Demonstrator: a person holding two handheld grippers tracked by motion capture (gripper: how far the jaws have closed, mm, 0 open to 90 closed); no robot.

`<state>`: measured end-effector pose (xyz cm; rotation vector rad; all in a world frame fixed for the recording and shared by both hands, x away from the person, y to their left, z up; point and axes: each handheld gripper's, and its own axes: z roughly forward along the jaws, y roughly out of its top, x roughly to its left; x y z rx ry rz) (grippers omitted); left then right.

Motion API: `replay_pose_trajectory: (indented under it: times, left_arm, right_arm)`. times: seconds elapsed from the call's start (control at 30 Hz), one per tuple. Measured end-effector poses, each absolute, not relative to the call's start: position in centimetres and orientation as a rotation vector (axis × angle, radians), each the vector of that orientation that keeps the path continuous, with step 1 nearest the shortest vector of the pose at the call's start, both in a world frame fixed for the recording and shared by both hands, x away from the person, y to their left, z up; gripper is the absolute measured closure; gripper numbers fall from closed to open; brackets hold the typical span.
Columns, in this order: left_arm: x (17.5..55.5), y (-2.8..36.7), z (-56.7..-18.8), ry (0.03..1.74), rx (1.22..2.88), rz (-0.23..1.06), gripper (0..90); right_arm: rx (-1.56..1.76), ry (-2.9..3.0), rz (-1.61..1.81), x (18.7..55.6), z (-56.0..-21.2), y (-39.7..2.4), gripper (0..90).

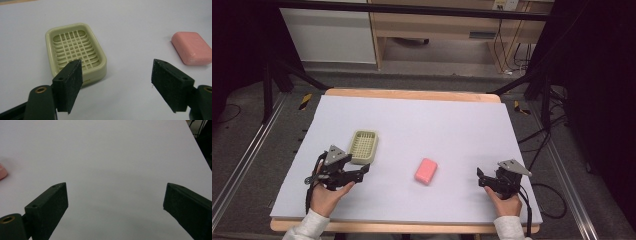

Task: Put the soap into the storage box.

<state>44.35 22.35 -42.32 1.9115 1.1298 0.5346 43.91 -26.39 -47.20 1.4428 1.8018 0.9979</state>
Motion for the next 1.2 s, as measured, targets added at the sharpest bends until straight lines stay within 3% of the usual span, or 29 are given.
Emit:
replay_pose_trajectory:
  times: [1.2]
  left_arm:
    - [45.8,16.7,-40.8,1.05,1.956,0.479,24.5]
  right_arm:
    - [1.43,1.811,0.995,44.0,-47.0,-26.3,6.0]
